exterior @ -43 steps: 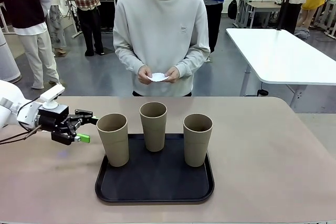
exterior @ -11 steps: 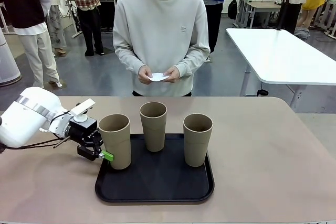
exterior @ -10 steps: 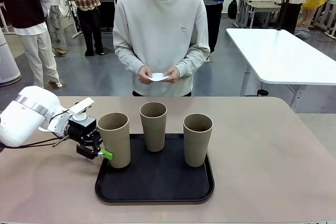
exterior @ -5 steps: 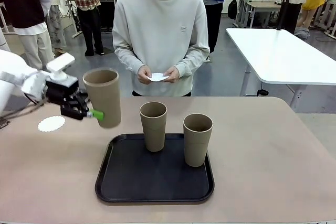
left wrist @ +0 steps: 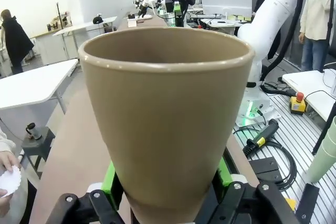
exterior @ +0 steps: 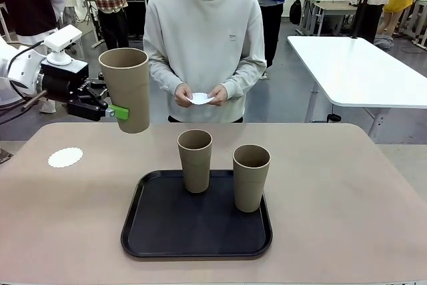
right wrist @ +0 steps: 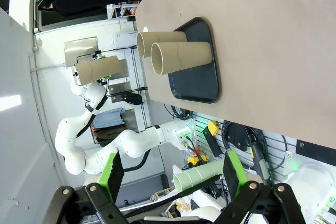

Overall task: Place coasters on the table and set cups on them.
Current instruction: Pick up one Reusable plastic cup and place it on a coaster set by the human.

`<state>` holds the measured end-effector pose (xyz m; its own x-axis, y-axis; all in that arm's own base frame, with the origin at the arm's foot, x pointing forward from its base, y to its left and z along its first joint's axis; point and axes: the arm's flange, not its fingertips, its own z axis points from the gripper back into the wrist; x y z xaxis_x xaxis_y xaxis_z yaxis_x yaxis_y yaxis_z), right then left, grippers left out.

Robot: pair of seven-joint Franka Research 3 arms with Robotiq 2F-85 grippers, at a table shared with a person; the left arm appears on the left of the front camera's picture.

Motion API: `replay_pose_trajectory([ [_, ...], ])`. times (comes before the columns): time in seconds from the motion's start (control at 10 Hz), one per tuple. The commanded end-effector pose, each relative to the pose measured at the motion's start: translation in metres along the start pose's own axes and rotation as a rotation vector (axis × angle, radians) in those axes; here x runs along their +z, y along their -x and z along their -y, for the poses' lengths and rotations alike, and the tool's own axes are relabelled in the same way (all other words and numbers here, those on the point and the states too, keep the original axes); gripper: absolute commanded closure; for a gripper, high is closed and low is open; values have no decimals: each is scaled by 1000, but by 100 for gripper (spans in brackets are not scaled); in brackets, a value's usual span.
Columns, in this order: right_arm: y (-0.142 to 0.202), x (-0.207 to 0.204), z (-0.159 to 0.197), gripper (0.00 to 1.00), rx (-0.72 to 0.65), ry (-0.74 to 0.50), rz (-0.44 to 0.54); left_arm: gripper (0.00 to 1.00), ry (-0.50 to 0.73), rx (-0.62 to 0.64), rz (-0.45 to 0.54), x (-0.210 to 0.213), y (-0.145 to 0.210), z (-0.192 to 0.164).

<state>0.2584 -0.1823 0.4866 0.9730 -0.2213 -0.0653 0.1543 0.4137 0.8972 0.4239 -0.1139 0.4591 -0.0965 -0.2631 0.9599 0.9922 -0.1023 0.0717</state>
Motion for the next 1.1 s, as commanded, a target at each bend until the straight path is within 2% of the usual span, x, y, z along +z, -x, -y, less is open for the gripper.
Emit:
replay_pose_trajectory([
  [0.0, -2, 1, 0, 0, 17, -16, 7, 17, -3, -5, -1, 1, -4, 1],
  [0.1, -2, 1, 0, 0, 17, -16, 7, 17, -16, 11, 30, 31, 17, -12],
  [0.2, -2, 1, 0, 0, 17, -16, 7, 17, -30, 3, 16, 62, 32, -19],
  [0.4, -2, 1, 0, 0, 17, -16, 7, 17, -110, -7, 21, 124, 44, -16],
  [0.7, -2, 1, 0, 0, 17, -16, 7, 17, -317, 20, 61, 216, 63, -9],
  [0.8, -2, 1, 0, 0, 17, -16, 7, 17, -377, 35, 101, 240, 71, -9],
  [1.0, -2, 1, 0, 0, 17, -16, 7, 17, -467, 72, 113, 268, 78, -15],
])
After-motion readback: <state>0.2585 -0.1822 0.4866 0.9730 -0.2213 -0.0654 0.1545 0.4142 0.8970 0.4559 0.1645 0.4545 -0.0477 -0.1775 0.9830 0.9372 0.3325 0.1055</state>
